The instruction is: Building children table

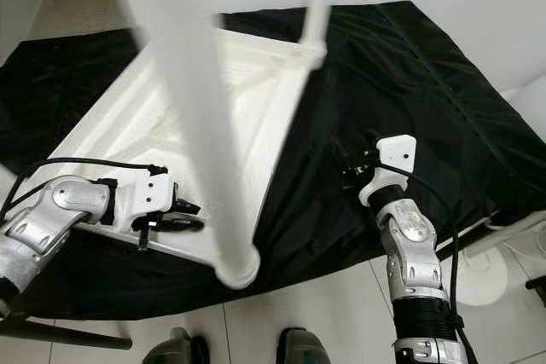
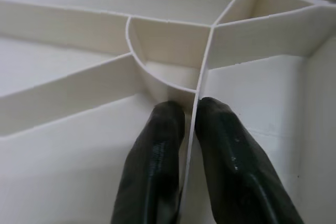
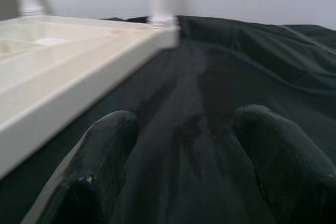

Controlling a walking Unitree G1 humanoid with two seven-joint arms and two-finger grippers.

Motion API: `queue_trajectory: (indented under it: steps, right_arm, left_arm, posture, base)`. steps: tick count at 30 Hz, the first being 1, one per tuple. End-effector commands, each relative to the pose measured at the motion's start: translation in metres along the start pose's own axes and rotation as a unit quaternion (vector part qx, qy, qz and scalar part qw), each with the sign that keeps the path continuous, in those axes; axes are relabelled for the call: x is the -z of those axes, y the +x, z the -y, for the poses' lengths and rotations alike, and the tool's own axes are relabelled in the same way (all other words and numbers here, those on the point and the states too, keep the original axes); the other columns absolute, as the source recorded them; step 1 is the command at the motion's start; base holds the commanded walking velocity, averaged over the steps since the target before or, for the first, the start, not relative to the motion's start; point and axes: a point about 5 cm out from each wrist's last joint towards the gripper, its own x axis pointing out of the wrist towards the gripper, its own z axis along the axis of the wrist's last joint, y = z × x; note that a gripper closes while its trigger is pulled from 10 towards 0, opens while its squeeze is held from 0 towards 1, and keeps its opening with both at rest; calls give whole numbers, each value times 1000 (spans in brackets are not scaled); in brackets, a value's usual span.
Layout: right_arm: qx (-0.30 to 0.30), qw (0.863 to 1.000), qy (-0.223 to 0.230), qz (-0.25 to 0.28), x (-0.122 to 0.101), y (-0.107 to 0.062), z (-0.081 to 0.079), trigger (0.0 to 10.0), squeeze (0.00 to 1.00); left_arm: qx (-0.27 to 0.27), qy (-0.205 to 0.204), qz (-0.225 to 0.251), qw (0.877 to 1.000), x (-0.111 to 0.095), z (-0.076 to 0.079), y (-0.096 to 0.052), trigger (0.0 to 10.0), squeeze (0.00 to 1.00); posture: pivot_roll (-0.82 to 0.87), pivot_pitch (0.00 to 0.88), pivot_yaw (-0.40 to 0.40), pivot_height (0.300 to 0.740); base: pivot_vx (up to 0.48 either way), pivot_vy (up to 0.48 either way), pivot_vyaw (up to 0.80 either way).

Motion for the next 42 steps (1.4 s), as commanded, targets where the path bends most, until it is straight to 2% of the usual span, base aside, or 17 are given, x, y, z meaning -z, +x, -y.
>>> queue_trajectory:
  steps: [1,3,7,9,11,12,13,15,20,22,27,28,29,33,38,39,42]
  right_arm:
    - [1,1000,-1,1,0,-1,-1,10000,0]
    - [1,1000,-1,1,1,-1,-1,10000,0]
    - [1,1000,0,2,1,1,-2,10000,0]
    - [1,1000,0,2,1,1,-2,10000,0]
    - [3,1000,-4,3,0,1,-3,10000,0]
    - [3,1000,-4,3,0,1,-3,10000,0]
    - [7,1000,-4,2,1,2,-2,10000,0]
    - [7,1000,-4,2,1,2,-2,10000,0]
    - [10,1000,-5,3,1,2,-1,10000,0]
    - [12,1000,-6,3,1,1,-1,10000,0]
    - [14,1000,-6,4,1,1,-3,10000,0]
    - [15,1000,-6,4,1,1,-3,10000,0]
    - [15,1000,-7,3,1,0,-4,10000,0]
    - [16,1000,-8,2,2,-1,-5,10000,0]
    - [57,998,-6,-2,5,-4,3,10000,0]
    - [73,997,-5,-3,5,-4,7,10000,0]
    - [87,996,-1,-4,6,-5,9,10000,0]
  left_arm:
    - [-93,-11,3,996,2,-12,-6,0,0]
    - [-100,-10,10,995,0,-13,-4,0,0]
    - [-133,-10,50,990,-14,-16,11,0,0]
    - [-133,-10,50,990,-14,-16,11,0,0]
    - [-143,-10,68,987,-21,-14,20,0,0]
    - [-143,-10,68,987,-21,-14,20,0,0]
    - [-151,-11,84,985,-29,-13,28,0,0]
    - [-151,-11,84,985,-29,-13,28,0,0]
    - [-194,-40,111,974,-44,-17,41,0,0]
    - [-233,-54,127,963,-53,-23,49,0,0]
    - [-252,-59,128,957,-60,-26,60,0,0]
    - [-261,-58,121,956,-60,-27,63,6941,0]
    - [-269,-53,115,955,-61,-28,66,10000,0]
    - [-279,-38,106,954,-64,-28,70,10000,0]
    - [-276,-69,105,953,-62,-27,74,10000,0]
    - [-279,-72,111,951,-62,-27,74,10000,1000]
    - [-279,-90,119,949,-63,-27,74,10000,1000]
  posture:
    - [-65,108,57,740]
    - [-65,108,57,740]
    - [-66,103,54,740]
    - [-66,103,54,740]
    - [-66,103,54,740]
    - [-66,103,54,740]
    - [-72,98,54,740]
    - [-72,98,54,740]
    - [-81,96,58,740]
    - [-87,94,63,740]
    - [-92,95,65,740]
    - [-94,96,64,740]
    - [-94,96,64,740]
    - [-100,100,67,740]
    - [-108,110,64,740]
    - [-108,110,64,740]
    - [-112,115,65,740]
  base:
    - [0,0,0]
    - [0,0,0]
    - [0,0,0]
    - [0,0,0]
    - [0,0,0]
    - [0,0,0]
    - [0,0,0]
    - [0,0,0]
    - [0,0,0]
    - [0,0,0]
    - [0,0,0]
    - [0,0,0]
    - [0,0,0]
    - [0,0,0]
    - [0,0,0]
    - [0,0,0]
    - [0,0,0]
